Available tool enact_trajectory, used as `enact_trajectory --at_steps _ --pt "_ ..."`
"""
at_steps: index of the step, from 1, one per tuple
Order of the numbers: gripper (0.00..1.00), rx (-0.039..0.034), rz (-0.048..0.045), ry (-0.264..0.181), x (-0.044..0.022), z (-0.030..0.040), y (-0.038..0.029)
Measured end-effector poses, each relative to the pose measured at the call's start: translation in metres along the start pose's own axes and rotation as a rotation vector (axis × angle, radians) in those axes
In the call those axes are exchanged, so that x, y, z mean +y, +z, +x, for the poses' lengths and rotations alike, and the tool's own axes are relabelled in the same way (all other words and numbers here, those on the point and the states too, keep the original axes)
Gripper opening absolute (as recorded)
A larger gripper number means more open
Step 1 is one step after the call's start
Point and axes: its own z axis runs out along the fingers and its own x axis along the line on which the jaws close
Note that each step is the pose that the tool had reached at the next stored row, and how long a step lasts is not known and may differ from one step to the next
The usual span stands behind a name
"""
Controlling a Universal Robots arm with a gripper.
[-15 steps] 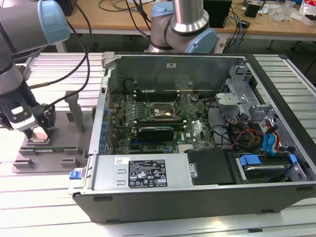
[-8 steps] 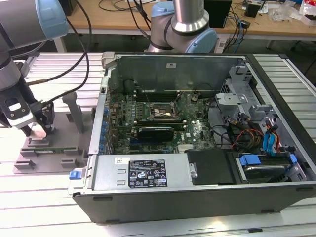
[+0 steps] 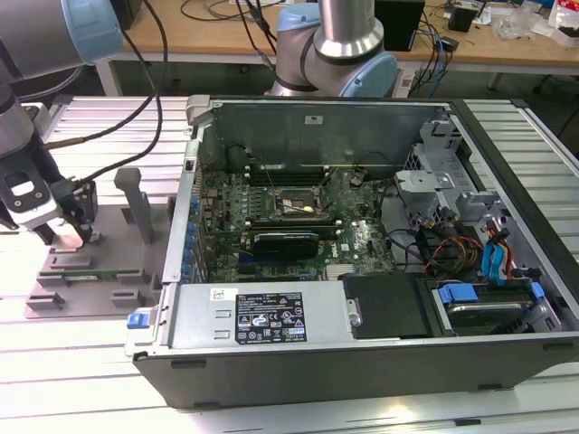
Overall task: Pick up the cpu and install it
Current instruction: 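Pick up the cpu and move it towards the insertion slot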
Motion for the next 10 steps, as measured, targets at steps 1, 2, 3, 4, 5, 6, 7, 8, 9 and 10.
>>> enact_trajectory --at_steps 1,2,3,4,5,6,7,8,9,10 --pt "0.55 0.0001 0.0001 0.000 0.0001 0.0000 -0.0009" --pt "0.55 0.0002 0.0001 0.000 0.0001 0.0000 -0.0018" --pt "0.55 -0.0001 0.0000 0.000 0.0002 -0.0001 -0.0033" --pt "0.55 0.0000 0.0000 0.000 0.0002 -0.0001 -0.0043" --pt "0.55 0.0001 0.0000 0.000 0.0002 -0.0001 -0.0057" --pt "0.55 0.0000 0.0000 0.000 0.0002 -0.0002 -0.0075" --pt "0.55 -0.0001 -0.0001 0.000 0.0004 -0.0003 -0.0091" --pt "0.55 0.0000 0.0000 0.000 0.0011 -0.0003 -0.0108" --pt "0.55 0.0000 0.0000 0.000 0.0013 -0.0004 -0.0118" --pt "0.55 0.0000 0.0000 0.000 0.0015 -0.0005 -0.0126"
